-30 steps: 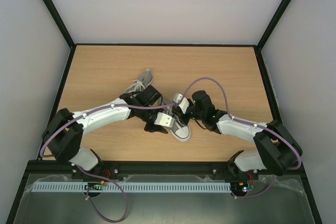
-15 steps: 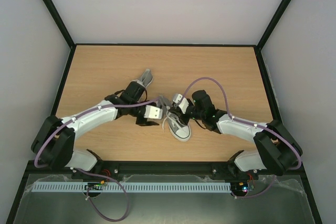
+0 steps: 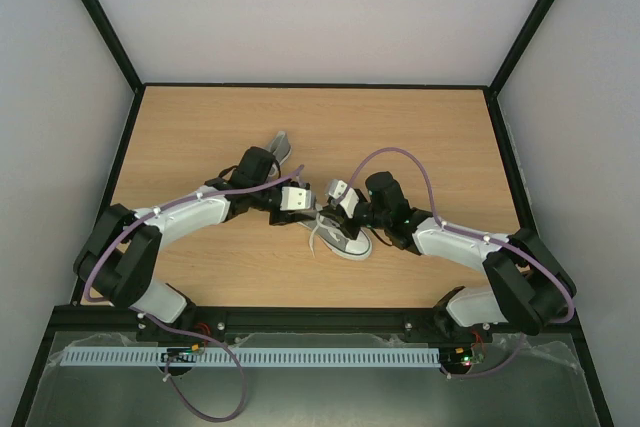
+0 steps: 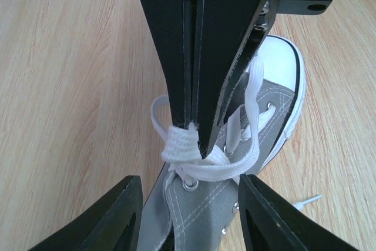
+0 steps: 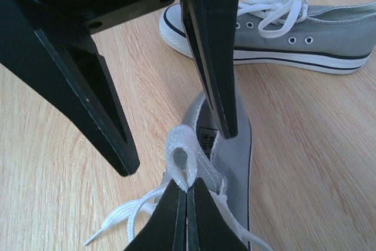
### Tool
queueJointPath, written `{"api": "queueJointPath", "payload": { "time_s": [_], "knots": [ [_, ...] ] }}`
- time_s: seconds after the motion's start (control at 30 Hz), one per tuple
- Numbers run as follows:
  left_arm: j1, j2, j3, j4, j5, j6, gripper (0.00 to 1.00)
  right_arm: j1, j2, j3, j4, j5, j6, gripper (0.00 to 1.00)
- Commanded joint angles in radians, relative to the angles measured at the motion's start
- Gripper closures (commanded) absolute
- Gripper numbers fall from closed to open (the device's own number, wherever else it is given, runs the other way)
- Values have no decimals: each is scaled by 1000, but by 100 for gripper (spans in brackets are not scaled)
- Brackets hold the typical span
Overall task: Tie the shoes
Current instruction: Tie the shoelace on the shoe, then adjust the shoe at the center of the board.
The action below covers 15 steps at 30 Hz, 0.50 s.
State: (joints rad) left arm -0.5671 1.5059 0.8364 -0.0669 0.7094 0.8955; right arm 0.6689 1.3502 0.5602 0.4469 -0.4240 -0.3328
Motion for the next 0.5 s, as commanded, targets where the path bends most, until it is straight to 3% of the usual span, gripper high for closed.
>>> {"api": "queueJointPath", "payload": {
  "time_s": [0.0,0.2,0.47],
  "knots": [
    [-5,24,-28,107,42,-17,51,8,-11,27,13,-36,-6,99],
    [-37,49,-45,183,14,-116,49,9,-10,26,27,-52,17,99],
    [-65,41,-87,217,-24,-152,64,10,-14,31,33,-55,29,99]
  ]
}}
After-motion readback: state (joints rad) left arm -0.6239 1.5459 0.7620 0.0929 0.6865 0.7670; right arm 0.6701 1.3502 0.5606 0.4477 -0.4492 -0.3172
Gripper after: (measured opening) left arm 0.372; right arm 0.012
